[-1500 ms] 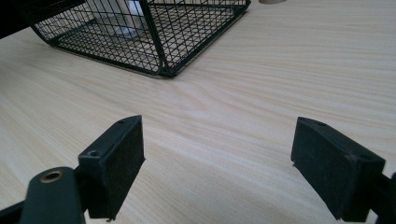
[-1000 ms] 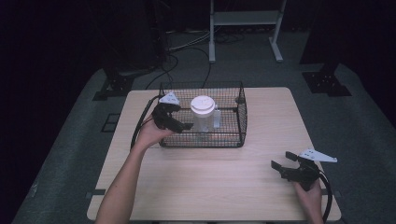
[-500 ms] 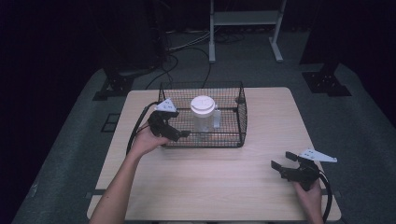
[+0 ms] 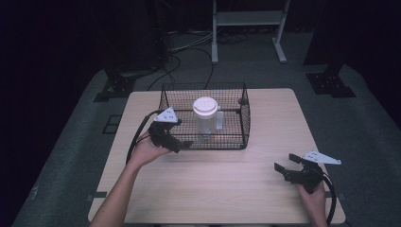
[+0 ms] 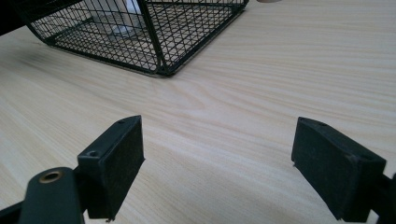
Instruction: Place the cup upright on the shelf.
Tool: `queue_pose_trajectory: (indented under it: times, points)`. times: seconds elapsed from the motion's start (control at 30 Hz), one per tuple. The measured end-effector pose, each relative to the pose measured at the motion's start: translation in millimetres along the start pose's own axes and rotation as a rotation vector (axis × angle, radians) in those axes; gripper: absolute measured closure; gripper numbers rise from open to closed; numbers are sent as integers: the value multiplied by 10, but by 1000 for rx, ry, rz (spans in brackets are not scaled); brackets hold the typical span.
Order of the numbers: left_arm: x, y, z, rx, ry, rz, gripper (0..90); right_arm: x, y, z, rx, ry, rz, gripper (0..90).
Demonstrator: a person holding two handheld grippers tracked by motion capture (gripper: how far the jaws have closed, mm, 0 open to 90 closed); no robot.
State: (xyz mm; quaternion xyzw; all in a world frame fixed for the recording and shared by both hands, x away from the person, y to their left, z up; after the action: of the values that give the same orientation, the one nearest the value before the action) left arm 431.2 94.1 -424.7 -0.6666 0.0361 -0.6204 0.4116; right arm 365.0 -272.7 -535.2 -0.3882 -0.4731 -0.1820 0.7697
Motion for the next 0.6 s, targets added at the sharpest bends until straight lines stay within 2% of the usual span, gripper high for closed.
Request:
queue_pose_trajectory:
  times: [0.33,0.6]
  points:
    - [-58,-18,-122,-16,-1,-20,16,0,0,-2,-2,0,0,157]
    - [-192,12,-209,-19,-1,-7,16,0,0,-3,-2,0,0,157]
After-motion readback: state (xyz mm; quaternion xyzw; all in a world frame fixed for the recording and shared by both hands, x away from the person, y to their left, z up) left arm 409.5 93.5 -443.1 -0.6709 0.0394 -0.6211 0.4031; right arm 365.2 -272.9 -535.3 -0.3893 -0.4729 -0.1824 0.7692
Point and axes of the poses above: each handheld gripper's, and its own axes: y roughly forward along the jaws, x roughly out of its top, z roughly to its left, the point moved 9 cm from there along y, roughly forward along the jaws, and after that the axes turned 7 degrees about x, right-handed, at the moved point
